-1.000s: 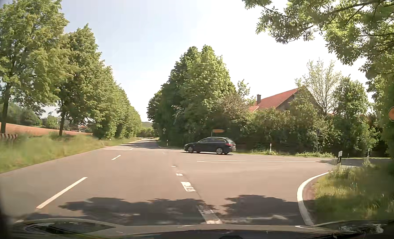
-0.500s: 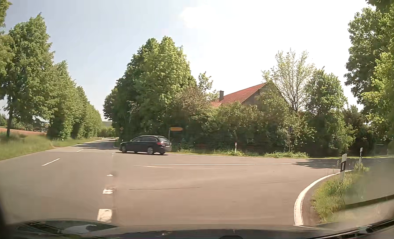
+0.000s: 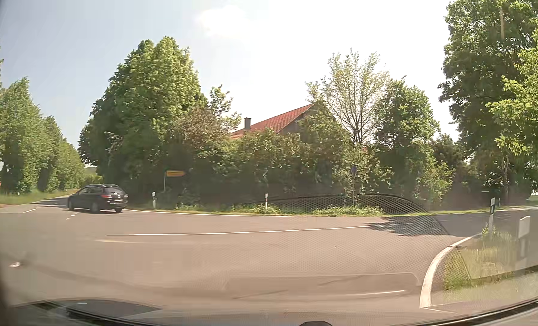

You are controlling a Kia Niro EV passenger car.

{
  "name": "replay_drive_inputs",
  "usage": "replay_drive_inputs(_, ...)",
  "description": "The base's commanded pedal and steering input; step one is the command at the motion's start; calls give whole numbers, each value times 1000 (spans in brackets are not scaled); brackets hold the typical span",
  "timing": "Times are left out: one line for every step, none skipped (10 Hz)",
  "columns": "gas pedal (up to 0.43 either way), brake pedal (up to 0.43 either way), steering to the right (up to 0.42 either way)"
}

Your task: Follow the waypoints while adhering to traffic rules and regulations

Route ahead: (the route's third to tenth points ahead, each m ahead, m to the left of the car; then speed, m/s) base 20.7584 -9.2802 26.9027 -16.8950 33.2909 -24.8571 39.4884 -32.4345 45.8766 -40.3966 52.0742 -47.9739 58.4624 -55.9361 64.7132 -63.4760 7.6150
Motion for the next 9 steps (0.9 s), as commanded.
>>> replay_drive_inputs(287, 0, 210)
replay_drive_inputs(287, 0, 220)
replay_drive_inputs(287, 0, 228)
replay_drive_inputs(287, 0, 235)
replay_drive_inputs(287, 0, 243)
replay_drive_inputs(287, 0, 250)
replay_drive_inputs(287, 0, 256)
replay_drive_inputs(299, 0, 258)
replay_drive_inputs(299, 0, 258)
